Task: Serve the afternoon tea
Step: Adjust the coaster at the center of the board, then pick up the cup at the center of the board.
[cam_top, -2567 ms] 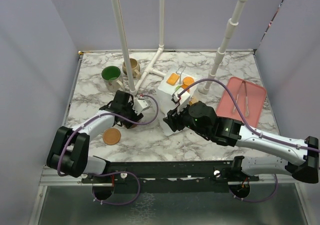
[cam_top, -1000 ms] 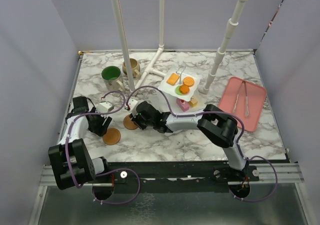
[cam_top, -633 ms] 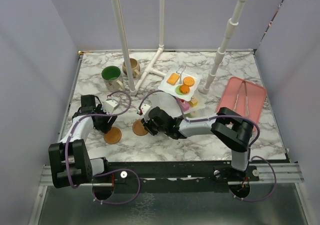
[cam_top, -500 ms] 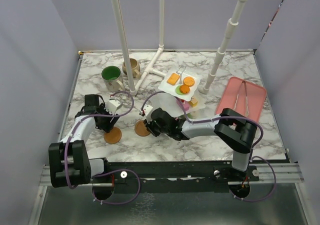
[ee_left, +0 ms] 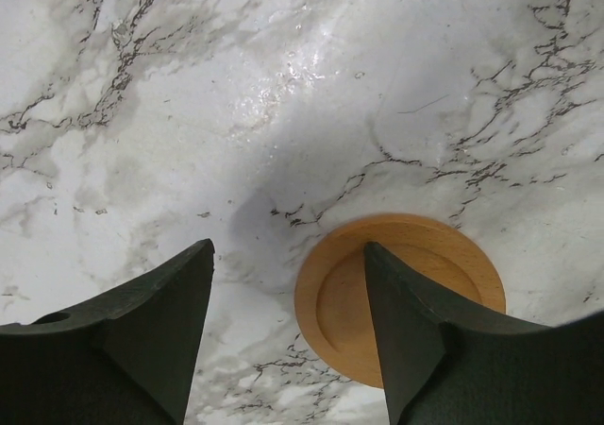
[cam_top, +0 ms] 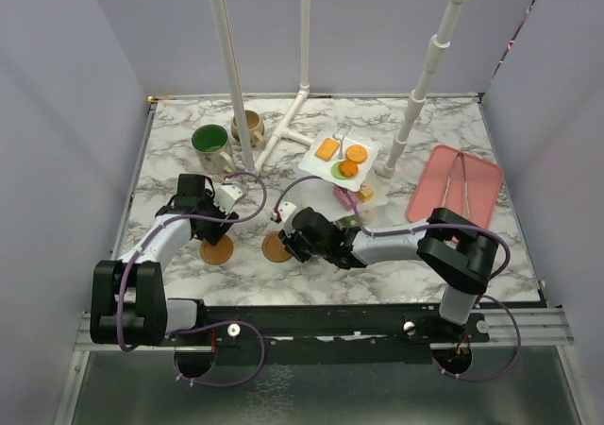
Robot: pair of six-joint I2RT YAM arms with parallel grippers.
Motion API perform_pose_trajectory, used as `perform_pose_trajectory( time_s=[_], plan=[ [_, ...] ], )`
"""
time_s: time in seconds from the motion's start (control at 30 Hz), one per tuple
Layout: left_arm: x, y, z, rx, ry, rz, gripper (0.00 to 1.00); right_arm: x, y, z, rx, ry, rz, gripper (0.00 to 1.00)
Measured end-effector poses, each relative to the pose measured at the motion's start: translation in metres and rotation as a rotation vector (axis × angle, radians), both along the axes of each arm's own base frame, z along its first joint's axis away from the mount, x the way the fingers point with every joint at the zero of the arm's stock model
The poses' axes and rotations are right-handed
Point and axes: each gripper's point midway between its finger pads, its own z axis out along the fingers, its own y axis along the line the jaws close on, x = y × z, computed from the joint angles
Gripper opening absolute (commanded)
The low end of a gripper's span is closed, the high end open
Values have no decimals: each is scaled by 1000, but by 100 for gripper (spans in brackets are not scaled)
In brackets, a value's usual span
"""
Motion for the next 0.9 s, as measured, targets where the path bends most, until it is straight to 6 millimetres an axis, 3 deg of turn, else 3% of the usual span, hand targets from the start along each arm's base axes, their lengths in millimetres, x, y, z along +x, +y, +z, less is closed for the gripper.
perform_pose_trajectory(
  time_s=[0.17,0.23,0.33,0.47,0.53,0.7,0.9],
  plan=[
    [5,-1,17,-7,10,1,71,-4,-2,8,-1,0,6,34],
    [16,-3,37,-23,-12,-1,72,-4,-1,17,11,-6,7,36],
    [39,0,83,-77,-78,12,72,-4,3,33,38,-21,12,37],
    [74,19,143,-145,-160,60,69,-3,13,54,82,-43,19,36],
    [93,29,162,-164,-189,92,67,-3,17,65,104,-54,23,36],
    [134,33,178,-228,-190,160,67,-2,26,86,147,-76,30,36],
    [193,33,177,-276,-183,209,66,-5,30,92,156,-80,39,36]
  ],
)
